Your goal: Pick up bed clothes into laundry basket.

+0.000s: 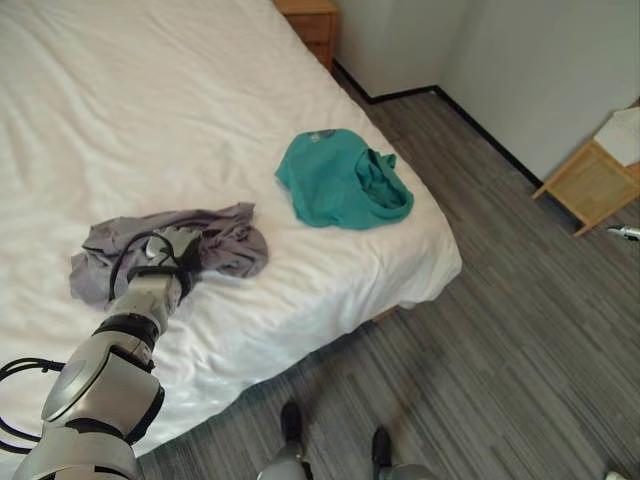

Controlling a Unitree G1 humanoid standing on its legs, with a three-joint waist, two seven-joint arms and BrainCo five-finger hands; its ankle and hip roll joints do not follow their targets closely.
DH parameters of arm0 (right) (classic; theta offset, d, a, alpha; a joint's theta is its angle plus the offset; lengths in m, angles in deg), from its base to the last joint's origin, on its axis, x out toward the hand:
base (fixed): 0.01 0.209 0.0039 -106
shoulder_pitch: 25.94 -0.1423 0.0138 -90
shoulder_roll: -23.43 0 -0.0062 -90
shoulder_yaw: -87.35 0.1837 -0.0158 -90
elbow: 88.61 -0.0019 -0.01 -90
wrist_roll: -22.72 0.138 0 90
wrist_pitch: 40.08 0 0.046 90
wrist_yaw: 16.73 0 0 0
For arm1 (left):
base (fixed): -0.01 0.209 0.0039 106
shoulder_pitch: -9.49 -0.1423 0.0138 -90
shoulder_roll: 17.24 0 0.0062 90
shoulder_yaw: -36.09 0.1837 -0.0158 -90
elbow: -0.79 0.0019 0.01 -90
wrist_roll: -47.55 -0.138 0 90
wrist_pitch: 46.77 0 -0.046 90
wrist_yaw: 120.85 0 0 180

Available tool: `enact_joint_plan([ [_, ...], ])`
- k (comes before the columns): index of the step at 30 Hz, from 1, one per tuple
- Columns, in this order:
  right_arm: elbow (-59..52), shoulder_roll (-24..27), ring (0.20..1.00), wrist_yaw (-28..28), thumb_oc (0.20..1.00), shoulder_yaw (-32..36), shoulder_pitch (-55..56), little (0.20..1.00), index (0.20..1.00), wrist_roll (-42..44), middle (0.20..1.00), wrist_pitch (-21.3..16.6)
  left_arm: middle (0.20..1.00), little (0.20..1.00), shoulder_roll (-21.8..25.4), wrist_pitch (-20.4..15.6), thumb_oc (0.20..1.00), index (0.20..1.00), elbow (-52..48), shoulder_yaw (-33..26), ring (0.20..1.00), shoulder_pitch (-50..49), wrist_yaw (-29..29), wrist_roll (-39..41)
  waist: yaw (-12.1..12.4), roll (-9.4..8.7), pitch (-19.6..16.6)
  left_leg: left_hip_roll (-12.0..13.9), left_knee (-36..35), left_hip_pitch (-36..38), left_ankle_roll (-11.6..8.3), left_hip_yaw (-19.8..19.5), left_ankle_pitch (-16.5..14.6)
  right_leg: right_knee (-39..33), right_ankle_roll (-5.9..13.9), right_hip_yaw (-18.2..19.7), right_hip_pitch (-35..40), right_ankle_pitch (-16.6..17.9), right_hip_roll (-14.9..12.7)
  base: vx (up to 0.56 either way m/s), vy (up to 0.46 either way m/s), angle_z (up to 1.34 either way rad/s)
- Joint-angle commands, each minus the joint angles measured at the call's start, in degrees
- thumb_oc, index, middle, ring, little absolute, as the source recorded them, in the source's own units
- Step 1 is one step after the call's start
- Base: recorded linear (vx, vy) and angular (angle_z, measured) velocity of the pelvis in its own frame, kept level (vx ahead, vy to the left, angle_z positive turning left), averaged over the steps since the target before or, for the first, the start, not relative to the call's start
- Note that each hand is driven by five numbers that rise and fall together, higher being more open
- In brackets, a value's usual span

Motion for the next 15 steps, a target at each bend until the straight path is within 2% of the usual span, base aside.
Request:
enact_joint_plan([
  [1,-0.2,3.2,1.000,-2.8,1.000,0.9,-6.6,1.000,1.000,-2.1,1.000,0.4,0.200,0.200,-3.5,-1.2,0.200,0.200,-3.9,-0.4,0.200,4.1,-3.3,3.3,4.1,2.87,2.5,0.9,0.4,7.2,-1.62,-2.8,-9.3,1.4,3.29,0.5,1.1,6.4,-1.5,0.01,0.015,0.23],
  [3,1.4,3.4,1.000,-3.2,1.000,-0.8,-8.7,1.000,1.000,-2.6,1.000,1.1,0.200,0.200,-3.7,-1.4,0.200,0.200,-6.0,-1.0,0.200,3.9,-3.4,4.2,4.4,3.00,2.9,0.6,0.4,7.1,-1.57,-3.2,-9.2,1.5,3.22,0.2,1.2,6.1,-1.5,-0.02,0.000,0.16],
  [6,4.0,4.0,1.000,-3.6,1.000,-7.0,-17.8,1.000,1.000,-3.5,1.000,4.0,0.200,0.200,-3.9,-2.7,0.200,0.200,-12.4,-2.6,0.200,4.8,-4.9,10.0,7.1,2.47,5.0,0.6,0.4,5.3,-1.57,-4.1,-8.1,2.0,3.08,-1.0,0.2,5.6,-1.7,-0.06,-0.032,0.17],
  [11,9.6,4.5,1.000,-3.0,1.000,-23.5,-39.8,1.000,1.000,-4.7,1.000,7.3,0.200,0.200,-3.3,-3.3,0.200,0.200,-15.7,-2.9,0.200,8.5,-6.2,15.5,9.4,1.32,8.2,0.7,0.5,2.3,-1.97,-4.5,-6.4,1.8,2.54,-1.3,-2.0,5.9,-1.6,-0.05,-0.018,0.13],
  [12,10.0,4.4,1.000,-3.0,1.000,-24.3,-40.7,1.000,1.000,-4.6,1.000,7.2,0.200,0.200,-3.2,-3.4,0.200,0.200,-15.7,-3.2,0.200,8.4,-6.2,15.5,9.2,1.45,8.2,0.7,0.5,2.2,-1.97,-4.5,-6.4,1.8,2.54,-1.2,-2.0,5.9,-1.6,-0.07,-0.012,0.15],
  [13,13.8,3.4,1.000,-1.6,1.000,-32.0,-51.7,1.000,1.000,-4.5,1.000,9.1,0.200,0.200,-3.4,-4.0,0.200,0.200,-19.0,-2.2,0.200,10.5,-6.7,17.1,10.9,0.98,9.8,0.8,0.4,0.1,-2.45,-5.0,-5.6,1.1,2.37,-1.5,-3.3,6.0,-1.6,-0.04,-0.001,0.17],
  [15,15.1,2.2,1.000,-1.5,1.000,-35.3,-56.3,1.000,1.000,-4.1,1.000,9.6,0.200,0.200,-3.7,-4.1,0.200,0.200,-20.1,-2.1,0.200,11.0,-7.0,17.5,11.0,1.16,10.3,0.9,0.4,-0.9,-2.72,-5.3,-5.2,1.0,2.41,-1.5,-4.0,6.1,-1.6,-0.04,-0.017,0.15],
])
